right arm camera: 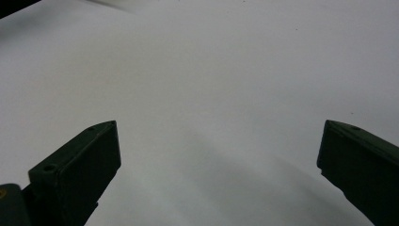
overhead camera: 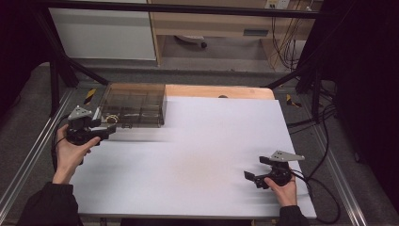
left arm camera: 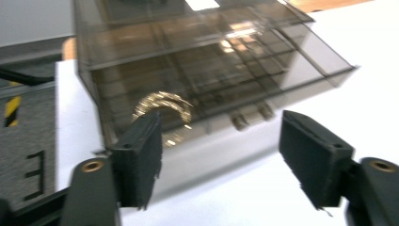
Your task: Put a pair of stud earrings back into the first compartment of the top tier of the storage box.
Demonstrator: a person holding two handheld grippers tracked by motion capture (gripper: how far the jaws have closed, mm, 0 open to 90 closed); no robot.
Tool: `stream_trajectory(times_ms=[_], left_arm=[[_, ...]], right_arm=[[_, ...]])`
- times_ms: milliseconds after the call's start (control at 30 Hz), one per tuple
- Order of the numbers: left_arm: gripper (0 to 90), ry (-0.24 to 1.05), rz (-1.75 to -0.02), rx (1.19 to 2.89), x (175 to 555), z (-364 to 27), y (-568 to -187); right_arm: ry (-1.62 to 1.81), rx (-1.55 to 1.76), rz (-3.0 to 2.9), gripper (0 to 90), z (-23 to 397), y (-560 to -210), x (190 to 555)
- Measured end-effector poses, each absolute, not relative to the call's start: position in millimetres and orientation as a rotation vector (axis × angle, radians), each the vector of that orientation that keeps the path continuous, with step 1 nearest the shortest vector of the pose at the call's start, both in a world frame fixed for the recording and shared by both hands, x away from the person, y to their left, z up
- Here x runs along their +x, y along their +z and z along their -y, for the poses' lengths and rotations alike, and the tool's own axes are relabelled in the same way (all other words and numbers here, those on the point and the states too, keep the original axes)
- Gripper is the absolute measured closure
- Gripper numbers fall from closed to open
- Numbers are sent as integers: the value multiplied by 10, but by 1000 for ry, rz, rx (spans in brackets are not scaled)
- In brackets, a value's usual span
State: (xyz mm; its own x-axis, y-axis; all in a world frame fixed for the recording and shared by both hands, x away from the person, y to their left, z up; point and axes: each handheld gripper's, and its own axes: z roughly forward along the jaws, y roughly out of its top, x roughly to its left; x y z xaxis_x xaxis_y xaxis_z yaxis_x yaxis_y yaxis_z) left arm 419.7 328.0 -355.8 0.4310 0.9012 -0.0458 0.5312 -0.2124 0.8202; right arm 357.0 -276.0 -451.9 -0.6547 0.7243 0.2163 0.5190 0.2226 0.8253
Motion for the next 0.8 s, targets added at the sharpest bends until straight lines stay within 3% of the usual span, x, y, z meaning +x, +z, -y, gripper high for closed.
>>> stream_trajectory(times_ms=[333,800], left_arm=[[135,535,-1105,1902,3961,-3079,-3780],[89,506,-1029,1924,3768,-2908,-4165]], right_arm=[[1406,1177,-2280,6,2761,-4518,3569],[1406,1175,-2283,6,2761,-4518,3568]])
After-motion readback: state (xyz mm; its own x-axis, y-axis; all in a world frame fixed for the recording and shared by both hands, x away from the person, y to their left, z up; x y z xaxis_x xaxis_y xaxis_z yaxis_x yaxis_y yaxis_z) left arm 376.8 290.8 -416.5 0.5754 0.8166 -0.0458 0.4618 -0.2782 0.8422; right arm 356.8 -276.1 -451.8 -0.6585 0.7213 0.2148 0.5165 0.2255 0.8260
